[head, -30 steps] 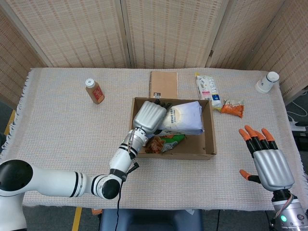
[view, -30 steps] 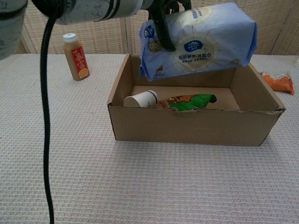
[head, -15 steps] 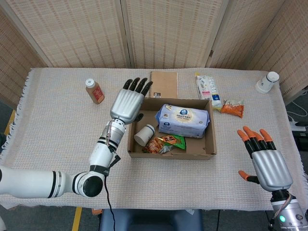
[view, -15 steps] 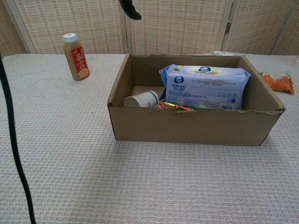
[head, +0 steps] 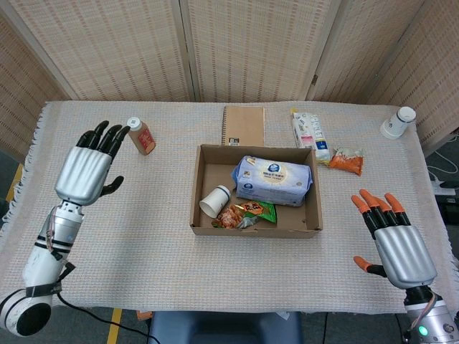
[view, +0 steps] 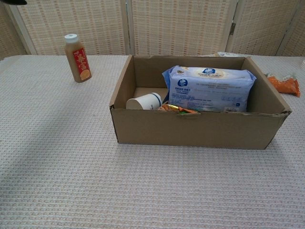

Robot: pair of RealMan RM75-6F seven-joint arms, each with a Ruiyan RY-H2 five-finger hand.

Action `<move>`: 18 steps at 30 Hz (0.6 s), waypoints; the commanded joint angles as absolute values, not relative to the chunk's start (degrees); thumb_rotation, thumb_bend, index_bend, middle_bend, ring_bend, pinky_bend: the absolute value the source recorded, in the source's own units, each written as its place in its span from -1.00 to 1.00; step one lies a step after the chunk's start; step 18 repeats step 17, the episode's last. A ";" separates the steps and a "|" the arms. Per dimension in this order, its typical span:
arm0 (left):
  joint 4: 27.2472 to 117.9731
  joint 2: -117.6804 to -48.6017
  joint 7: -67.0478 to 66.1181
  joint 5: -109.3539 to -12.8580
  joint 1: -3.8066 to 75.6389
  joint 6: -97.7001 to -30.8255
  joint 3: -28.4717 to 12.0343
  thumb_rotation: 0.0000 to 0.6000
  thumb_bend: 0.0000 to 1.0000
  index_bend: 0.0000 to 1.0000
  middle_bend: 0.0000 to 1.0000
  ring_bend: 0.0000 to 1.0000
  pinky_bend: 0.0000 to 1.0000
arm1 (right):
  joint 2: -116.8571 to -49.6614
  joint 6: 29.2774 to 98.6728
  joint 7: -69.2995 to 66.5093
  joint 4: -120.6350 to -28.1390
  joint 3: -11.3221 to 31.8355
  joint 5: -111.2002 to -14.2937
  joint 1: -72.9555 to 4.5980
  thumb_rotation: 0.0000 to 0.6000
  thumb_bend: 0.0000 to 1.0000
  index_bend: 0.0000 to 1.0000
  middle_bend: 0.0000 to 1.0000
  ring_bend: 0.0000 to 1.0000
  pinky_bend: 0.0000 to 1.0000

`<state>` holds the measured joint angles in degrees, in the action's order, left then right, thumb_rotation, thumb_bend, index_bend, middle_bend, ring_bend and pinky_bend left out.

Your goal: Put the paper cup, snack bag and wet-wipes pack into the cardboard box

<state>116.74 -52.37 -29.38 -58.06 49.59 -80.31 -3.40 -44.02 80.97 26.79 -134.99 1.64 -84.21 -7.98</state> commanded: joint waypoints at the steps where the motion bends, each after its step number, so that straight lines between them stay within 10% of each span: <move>1: 109.71 -46.15 -7.70 -83.29 31.57 -88.97 8.42 1.00 -0.62 -0.95 -0.76 -0.92 -0.60 | -43.97 80.49 26.69 -134.99 1.30 -84.48 -7.88 1.00 -0.84 -0.88 -1.00 -1.00 -1.00; 18: 104.52 -47.57 -9.11 -88.04 18.95 -91.96 10.60 1.00 -0.66 -0.99 -0.80 -0.93 -0.69 | -44.88 79.70 28.17 -134.99 1.01 -84.82 -7.73 1.00 -0.84 -0.88 -1.00 -1.00 -1.00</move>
